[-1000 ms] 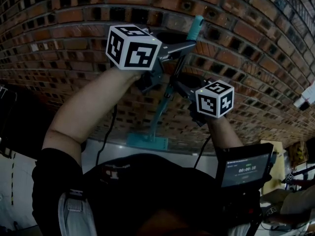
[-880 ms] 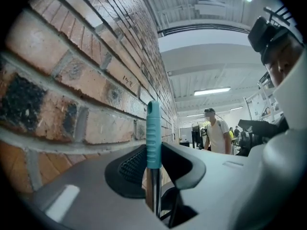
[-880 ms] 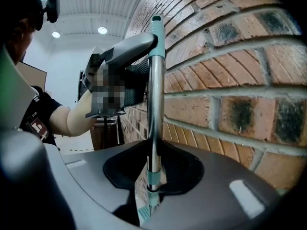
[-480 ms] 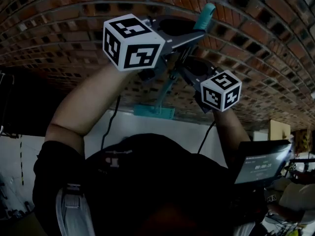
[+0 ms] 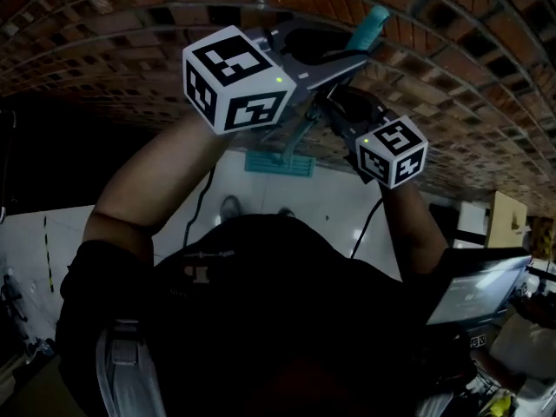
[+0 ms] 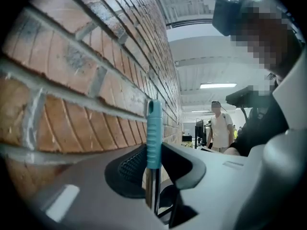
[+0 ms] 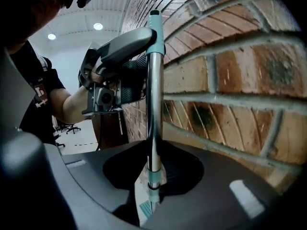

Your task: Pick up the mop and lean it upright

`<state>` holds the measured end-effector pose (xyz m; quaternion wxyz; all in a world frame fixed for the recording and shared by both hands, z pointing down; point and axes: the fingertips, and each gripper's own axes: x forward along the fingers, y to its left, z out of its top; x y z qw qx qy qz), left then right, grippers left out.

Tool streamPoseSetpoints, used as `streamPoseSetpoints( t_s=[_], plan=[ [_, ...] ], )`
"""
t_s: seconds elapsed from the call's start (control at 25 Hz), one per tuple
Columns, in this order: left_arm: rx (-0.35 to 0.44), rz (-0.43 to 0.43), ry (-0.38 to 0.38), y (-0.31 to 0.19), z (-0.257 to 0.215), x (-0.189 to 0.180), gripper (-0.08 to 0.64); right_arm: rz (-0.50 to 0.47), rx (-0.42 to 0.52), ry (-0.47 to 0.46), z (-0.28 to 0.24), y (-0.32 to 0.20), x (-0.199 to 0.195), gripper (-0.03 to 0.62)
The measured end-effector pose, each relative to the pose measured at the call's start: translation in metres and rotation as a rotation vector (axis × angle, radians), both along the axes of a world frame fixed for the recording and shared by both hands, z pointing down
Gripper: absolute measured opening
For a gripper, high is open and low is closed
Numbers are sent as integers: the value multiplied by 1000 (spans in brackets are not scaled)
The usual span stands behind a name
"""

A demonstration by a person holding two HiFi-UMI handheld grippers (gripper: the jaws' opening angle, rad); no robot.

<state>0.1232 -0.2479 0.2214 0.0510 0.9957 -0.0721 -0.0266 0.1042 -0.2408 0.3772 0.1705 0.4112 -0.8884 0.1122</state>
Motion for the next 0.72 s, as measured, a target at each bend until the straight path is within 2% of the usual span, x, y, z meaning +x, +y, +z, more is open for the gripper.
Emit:
streamPoseSetpoints(
  t_s=[0.2,0.44,0.72],
  plan=[
    [-30,-13,-30,-4,50,1,94,-3,-42,-2,48,1,-2,105],
    [-13,-1,-49,-10,102,7,94,2,-35,15,95,-10,1,105],
    [3,25,-77,-7,160,11,94,3,-78,46,156,-9,3,106]
  ],
)
